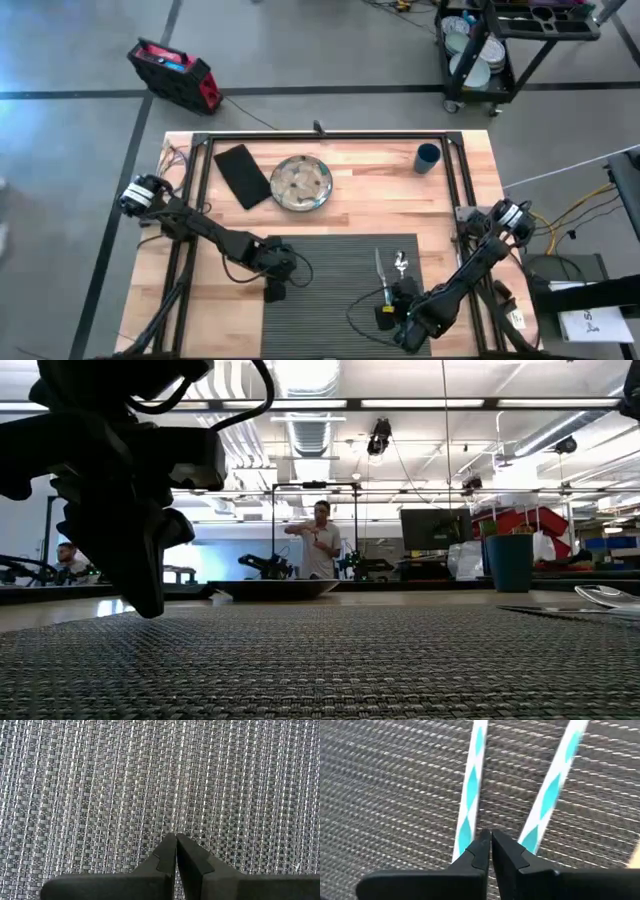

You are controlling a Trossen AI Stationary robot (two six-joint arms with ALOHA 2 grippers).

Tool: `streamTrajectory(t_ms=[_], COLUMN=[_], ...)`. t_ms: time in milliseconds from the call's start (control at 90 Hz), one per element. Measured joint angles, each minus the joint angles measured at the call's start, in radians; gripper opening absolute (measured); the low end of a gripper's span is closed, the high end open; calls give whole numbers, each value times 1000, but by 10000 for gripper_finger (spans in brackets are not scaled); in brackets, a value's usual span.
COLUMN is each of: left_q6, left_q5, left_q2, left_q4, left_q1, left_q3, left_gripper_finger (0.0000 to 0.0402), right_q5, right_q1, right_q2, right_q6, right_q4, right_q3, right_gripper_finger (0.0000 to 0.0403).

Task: Set table place
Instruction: Adjust the blue knife on the gray mat

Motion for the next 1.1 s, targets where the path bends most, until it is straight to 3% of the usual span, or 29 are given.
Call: streamTrajectory(t_ms=[667,1100], left_q6=[2,7], left_q5=[0,0], left_q2=[0,0], left_q4=[0,0], left_q1=[0,0], left_q3=[0,0], left_gripper_finger=[0,0], right_q5=[29,18], right_q1=[0,18], right_q2=[0,-10], right_q6=[-39,1], right_q4=[85,7], right_q3=[-23,-17], right_gripper_finger=[0,0])
